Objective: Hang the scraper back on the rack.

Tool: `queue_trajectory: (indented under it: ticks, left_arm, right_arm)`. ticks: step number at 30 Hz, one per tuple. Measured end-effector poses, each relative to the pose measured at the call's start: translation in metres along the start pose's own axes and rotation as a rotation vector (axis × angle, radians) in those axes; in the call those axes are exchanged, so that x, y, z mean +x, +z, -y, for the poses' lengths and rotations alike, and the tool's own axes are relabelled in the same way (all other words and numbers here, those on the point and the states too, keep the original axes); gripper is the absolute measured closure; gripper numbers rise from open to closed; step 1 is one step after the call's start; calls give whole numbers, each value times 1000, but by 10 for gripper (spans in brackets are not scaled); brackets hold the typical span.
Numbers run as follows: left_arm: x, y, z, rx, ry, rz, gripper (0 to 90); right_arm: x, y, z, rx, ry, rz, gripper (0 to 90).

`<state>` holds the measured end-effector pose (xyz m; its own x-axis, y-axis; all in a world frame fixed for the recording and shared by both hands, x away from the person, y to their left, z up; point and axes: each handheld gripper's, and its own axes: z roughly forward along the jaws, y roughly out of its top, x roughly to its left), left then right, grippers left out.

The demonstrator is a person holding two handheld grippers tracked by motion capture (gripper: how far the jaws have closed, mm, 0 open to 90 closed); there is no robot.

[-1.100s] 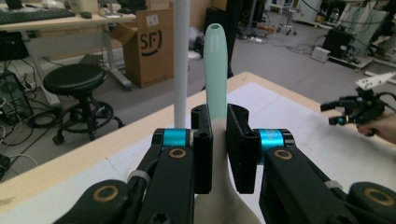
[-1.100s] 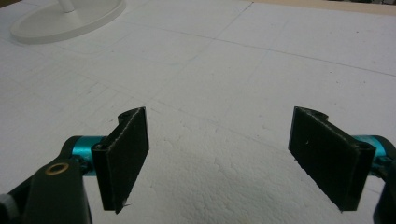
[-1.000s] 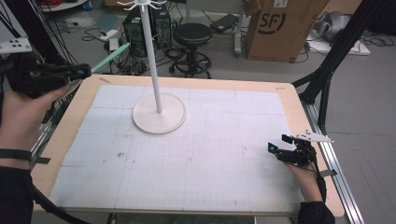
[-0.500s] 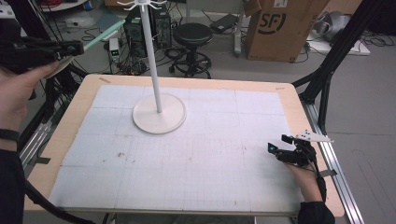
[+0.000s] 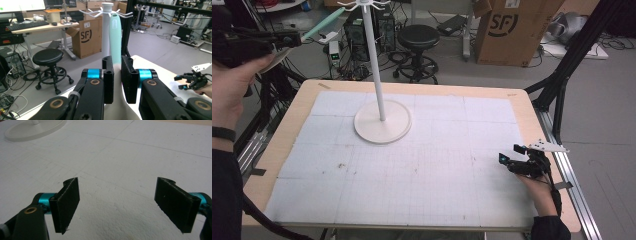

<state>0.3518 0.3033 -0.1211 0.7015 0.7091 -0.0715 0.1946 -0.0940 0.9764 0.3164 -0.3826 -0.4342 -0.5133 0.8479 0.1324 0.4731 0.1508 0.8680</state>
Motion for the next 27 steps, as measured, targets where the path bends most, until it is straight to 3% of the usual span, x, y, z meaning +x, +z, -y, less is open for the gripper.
queue_trajectory:
  ticks: [17,27]
  left_arm:
    - [2,8,-1,13,10,-22,812]
    - [1,16,3,37,19,-7,811]
  right_arm:
    - [-1,-1,0,-5,3,-1,197]
    - [-1,-1,0,-3,8,-1,197]
